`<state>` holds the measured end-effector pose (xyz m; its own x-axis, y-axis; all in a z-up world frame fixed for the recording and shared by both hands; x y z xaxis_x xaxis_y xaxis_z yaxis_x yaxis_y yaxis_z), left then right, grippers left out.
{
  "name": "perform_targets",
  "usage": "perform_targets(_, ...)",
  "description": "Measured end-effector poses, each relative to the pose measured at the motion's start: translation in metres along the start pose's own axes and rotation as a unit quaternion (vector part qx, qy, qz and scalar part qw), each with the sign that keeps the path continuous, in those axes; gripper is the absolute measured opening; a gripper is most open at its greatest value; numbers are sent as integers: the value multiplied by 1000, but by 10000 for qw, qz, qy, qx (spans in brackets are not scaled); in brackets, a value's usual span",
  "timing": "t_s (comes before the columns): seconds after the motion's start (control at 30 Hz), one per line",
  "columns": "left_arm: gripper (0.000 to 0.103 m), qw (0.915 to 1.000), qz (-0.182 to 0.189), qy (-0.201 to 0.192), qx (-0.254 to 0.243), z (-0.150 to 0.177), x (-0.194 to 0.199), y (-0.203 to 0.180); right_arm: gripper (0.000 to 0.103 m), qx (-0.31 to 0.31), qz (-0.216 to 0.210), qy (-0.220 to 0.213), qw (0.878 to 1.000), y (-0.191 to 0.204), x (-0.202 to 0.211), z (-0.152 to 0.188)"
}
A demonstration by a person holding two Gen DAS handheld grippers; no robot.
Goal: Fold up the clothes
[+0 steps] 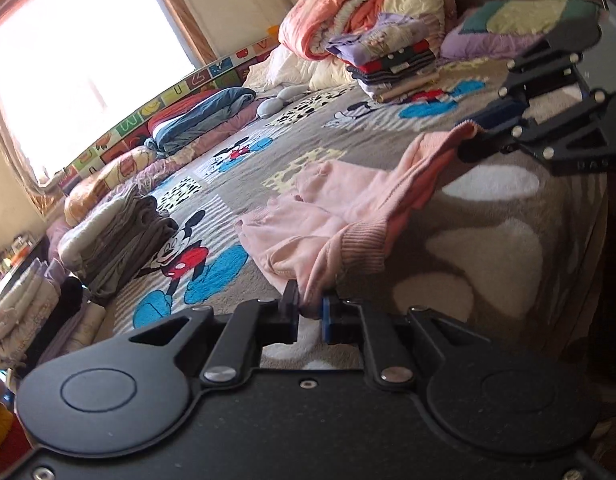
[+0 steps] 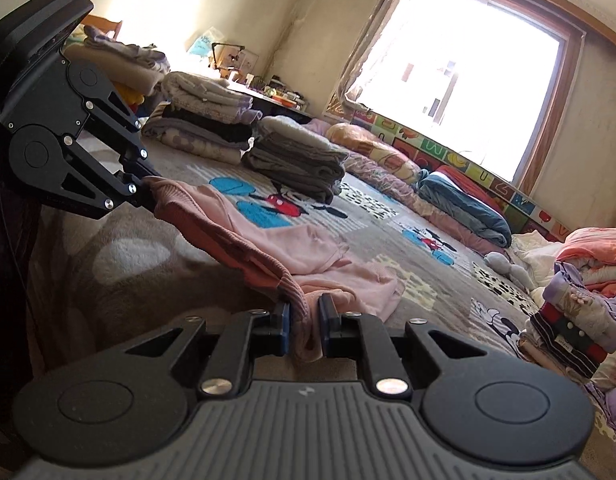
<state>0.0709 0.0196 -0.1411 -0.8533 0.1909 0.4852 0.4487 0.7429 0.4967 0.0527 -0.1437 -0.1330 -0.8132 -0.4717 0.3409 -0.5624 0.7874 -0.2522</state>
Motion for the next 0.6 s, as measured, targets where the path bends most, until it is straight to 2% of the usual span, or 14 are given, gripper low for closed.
perform_targets(0.13,9,9976,206,-75,655,-21,-15,25,16,-238,75,-149,9996,-21,-15,-15)
perform_targets(0.3,9,9863,666,-57,1505,-35,-48,55,16,-774,10,-313,9965,-55,-44,-31)
perform_targets(0.4,10,9737,962,-15,2064,-33,-76,72,16,-1310,-137,-345,9907,-76,-68,-34)
perform_targets(0.5,10,9570,1218,-9,2634,-26,-107,87,16,-1874,-359,-286,9812,-97,-97,-30)
perform_targets(0.6,9,9362,1469,-2,3193,-20,-137,102,16,-2692,-610,-223,9609,-123,-129,-20)
Point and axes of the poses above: each gripper's, at about its wrist camera, not at the fingertips, and x roughly against the way its jaws point, y to its left, z to its underside, the point moved 7 cm from there along -x, roughly the way its jaws point, and after that the axes turned 7 degrees about -x, right-handed, at the moved point
